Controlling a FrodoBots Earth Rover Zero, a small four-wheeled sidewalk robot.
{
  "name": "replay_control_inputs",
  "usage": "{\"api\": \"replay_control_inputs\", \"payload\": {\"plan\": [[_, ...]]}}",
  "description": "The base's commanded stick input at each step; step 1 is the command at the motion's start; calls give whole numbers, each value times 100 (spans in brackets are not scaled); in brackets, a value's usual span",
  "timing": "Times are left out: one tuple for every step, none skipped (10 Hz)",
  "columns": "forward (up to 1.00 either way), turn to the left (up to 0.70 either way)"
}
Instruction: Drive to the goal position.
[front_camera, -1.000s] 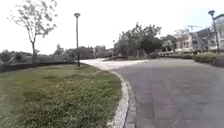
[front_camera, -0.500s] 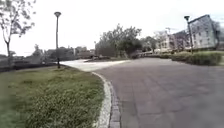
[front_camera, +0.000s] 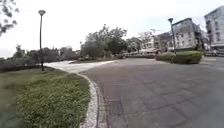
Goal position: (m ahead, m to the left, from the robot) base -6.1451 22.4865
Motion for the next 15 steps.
{"api": "replay_control_inputs", "payload": {"plan": [[85,0],[85,0],[85,0],[85,0],[85,0],[85,0],[85,0],[85,0],[85,0],[85,0],[85,0],[85,0],[85,0],[85,0],[85,0]]}}
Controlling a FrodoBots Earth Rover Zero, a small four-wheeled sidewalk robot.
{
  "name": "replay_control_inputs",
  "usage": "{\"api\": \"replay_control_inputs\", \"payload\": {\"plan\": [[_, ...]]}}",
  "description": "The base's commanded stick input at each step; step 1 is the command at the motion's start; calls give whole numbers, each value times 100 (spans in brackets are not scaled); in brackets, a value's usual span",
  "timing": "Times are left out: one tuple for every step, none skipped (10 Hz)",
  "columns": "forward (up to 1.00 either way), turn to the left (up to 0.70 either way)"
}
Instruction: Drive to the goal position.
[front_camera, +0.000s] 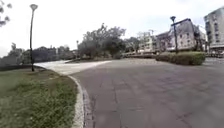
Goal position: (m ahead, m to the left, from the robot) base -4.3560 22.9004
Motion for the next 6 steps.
{"api": "replay_control_inputs", "payload": {"plan": [[85,0],[85,0],[85,0],[85,0],[85,0],[85,0]]}}
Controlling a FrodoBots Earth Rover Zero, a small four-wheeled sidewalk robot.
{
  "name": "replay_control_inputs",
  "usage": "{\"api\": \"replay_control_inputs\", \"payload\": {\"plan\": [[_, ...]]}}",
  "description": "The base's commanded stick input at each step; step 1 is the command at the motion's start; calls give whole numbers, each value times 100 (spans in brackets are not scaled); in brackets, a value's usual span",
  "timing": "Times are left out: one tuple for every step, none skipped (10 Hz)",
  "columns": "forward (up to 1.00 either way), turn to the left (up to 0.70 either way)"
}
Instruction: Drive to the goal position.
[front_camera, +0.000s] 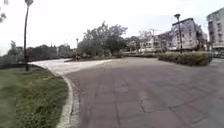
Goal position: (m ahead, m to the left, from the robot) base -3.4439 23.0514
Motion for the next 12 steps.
{"api": "replay_control_inputs", "payload": {"plan": [[85,0],[85,0],[85,0],[85,13],[85,34],[85,34],[85,34],[85,34],[85,34],[85,34],[85,25],[85,6]]}}
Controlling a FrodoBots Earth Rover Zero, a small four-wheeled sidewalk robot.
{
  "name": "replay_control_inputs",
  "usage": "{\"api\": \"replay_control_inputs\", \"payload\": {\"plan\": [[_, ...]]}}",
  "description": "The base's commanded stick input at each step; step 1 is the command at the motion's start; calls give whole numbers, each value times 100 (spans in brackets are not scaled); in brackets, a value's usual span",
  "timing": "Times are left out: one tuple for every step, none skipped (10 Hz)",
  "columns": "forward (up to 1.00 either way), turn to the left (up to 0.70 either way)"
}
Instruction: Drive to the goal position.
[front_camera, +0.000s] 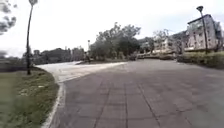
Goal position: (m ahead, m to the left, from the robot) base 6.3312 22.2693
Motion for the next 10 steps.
{"api": "replay_control_inputs", "payload": {"plan": [[85,0],[85,0],[85,0],[85,0],[85,0],[85,0],[85,0],[85,0],[85,0],[85,2]]}}
